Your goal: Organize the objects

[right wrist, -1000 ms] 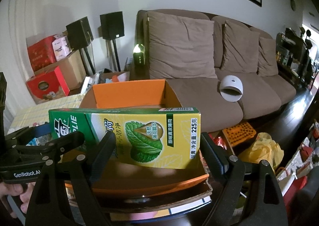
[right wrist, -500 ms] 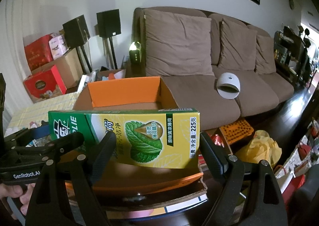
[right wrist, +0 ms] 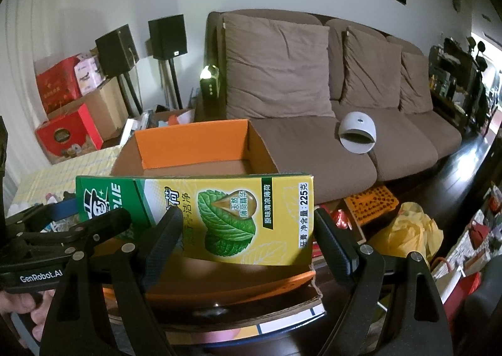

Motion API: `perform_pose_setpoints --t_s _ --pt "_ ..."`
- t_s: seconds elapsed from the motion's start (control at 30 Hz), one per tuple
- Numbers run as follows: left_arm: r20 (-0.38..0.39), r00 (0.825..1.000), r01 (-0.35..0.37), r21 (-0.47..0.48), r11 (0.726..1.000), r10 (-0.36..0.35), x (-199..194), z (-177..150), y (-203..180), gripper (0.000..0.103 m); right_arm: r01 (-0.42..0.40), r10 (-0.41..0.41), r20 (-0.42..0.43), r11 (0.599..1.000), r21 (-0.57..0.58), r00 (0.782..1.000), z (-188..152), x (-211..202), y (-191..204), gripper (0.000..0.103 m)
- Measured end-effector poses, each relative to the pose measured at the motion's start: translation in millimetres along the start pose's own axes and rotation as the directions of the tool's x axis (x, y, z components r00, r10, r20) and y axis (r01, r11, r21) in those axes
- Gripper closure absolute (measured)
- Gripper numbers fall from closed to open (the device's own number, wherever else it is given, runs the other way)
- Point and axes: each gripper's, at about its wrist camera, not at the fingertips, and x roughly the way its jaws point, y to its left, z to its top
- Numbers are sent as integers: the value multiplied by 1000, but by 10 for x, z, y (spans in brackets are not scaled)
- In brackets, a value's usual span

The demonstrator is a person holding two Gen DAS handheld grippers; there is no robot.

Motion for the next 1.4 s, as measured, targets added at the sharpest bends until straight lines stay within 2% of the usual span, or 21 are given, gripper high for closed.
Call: perform_pose_setpoints --t_s 1.4 --pt "-45 999 -7 -59 998 5 156 -134 92 12 37 -38 -64 999 -16 997 -60 169 46 17"
